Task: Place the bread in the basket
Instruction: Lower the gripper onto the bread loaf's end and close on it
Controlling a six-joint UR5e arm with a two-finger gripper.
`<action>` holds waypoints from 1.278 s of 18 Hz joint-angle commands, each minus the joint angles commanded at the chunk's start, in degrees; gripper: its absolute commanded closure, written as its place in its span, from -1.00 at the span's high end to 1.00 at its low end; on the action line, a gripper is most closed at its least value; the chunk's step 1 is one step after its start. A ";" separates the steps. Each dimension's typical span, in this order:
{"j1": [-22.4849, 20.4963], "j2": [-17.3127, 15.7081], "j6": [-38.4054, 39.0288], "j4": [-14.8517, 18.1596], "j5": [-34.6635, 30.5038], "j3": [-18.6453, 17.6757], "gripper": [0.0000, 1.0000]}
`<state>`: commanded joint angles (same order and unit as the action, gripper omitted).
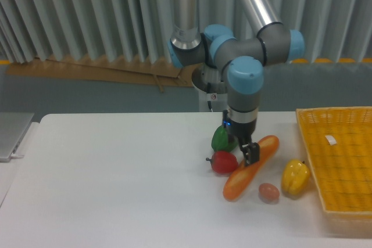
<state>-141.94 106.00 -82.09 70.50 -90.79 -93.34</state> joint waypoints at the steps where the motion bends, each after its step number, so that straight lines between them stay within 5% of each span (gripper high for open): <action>1: -0.17 0.00 0.00 -0.45 -0.09 0.00 1.00; 23: 2.20 6.94 -5.27 -3.44 -0.18 0.00 1.00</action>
<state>-139.74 112.94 -87.36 67.06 -90.97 -93.34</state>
